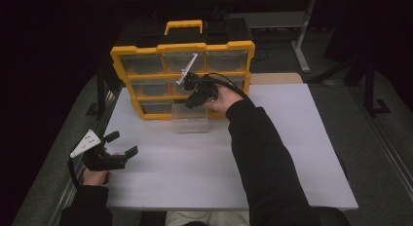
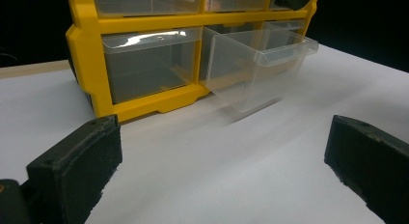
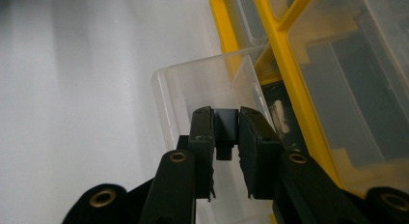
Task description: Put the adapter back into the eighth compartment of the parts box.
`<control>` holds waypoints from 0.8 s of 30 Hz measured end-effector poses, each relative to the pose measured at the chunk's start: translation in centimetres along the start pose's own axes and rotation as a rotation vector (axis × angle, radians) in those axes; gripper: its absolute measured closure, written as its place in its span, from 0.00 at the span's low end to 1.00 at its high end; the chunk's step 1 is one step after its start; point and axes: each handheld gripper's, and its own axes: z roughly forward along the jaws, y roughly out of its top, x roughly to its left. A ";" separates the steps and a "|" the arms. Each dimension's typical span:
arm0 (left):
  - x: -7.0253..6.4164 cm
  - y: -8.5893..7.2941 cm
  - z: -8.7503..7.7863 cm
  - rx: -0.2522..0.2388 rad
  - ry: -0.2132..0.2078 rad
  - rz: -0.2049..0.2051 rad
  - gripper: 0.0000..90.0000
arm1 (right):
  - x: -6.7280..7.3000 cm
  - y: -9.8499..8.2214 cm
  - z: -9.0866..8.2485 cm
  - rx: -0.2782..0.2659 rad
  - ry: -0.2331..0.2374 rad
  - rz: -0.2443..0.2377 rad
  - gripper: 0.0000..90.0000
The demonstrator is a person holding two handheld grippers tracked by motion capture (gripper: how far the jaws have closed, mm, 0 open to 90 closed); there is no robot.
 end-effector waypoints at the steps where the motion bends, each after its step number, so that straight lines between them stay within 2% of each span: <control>1: 0.0 0.0 0.0 0.000 0.000 0.000 0.00 | 0.0 0.0 0.2 -0.001 0.001 -0.001 0.83; 10: 0.0 0.0 0.0 -0.001 -0.003 -0.001 0.00 | 0.0 0.1 1.7 0.013 0.011 -0.007 0.83; 15: 0.0 0.0 0.0 0.001 -0.006 -0.001 0.00 | 0.2 0.3 2.3 0.027 -0.001 -0.020 0.83; 24: 0.0 0.0 0.0 0.000 -0.005 0.000 0.00 | 0.0 0.3 3.1 0.033 -0.002 -0.013 0.83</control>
